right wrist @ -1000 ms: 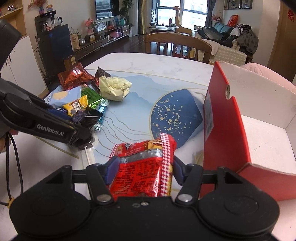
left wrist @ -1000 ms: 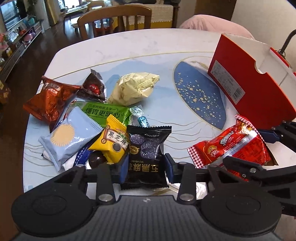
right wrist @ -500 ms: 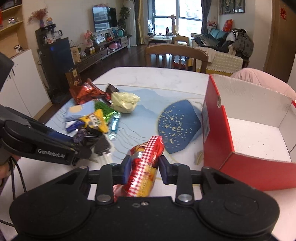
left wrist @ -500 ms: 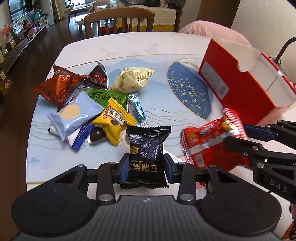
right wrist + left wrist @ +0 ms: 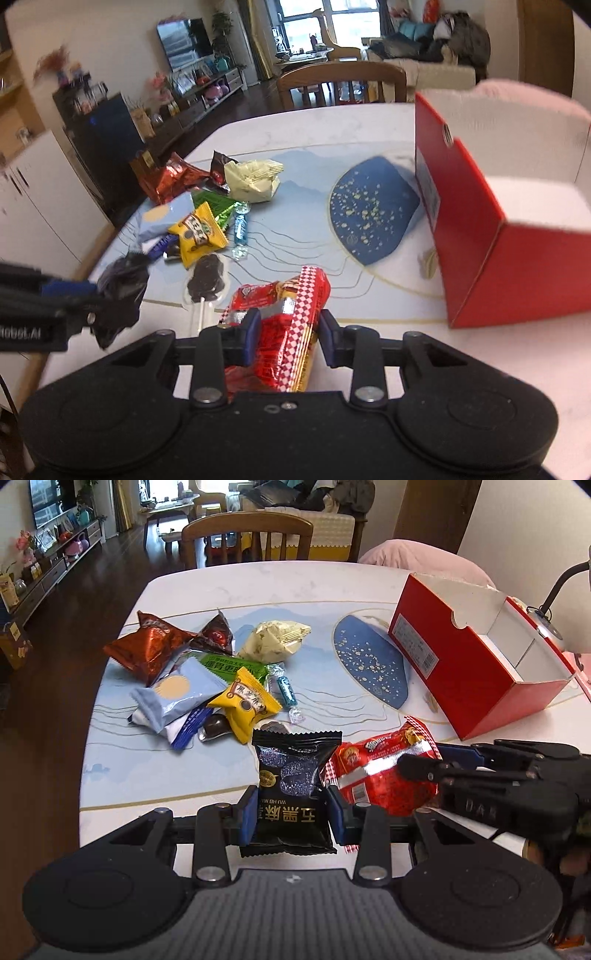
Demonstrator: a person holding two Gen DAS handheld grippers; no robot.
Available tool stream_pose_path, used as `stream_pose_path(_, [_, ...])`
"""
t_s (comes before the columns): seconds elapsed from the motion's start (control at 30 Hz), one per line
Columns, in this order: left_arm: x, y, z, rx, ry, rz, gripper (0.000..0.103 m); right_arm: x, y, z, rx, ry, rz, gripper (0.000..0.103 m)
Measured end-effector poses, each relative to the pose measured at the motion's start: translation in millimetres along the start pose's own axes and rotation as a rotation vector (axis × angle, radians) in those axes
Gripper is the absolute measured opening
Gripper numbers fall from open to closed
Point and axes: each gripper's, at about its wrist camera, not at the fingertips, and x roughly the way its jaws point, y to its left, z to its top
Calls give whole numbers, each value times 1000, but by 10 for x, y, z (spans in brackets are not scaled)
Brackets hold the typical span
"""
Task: Organize snacks
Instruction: 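Lift the red chip bag and black cookie packet with both grippers over the red box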
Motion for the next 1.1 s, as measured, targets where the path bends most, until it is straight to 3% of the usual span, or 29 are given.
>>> stream_pose_path(0.1, [-39, 38, -49, -12, 6, 10, 38, -16, -88, -6, 71, 9, 29, 29])
stream_pose_path(0.23, [-125, 69, -90, -21, -14, 5, 38, -162, -50, -12, 63, -17, 33, 23])
stream_pose_path(0.5, [-297, -113, -58, 20, -69, -45, 38, -562, 210, 39, -90, -99, -64, 21])
stream_pose_path(0.67, [-387, -314, -2, 63, -86, -81, 38, -847, 200, 131, -96, -147, -106, 21])
stream_pose_path(0.9, [-579, -719, 318, 139, -143, -105, 38, -1277, -101, 438, -59, -236, -143, 21])
stream_pose_path(1.1, [-576, -1214, 757, 201, -185, -117, 38, -1408, -578, 735, -36, -286, -190, 21])
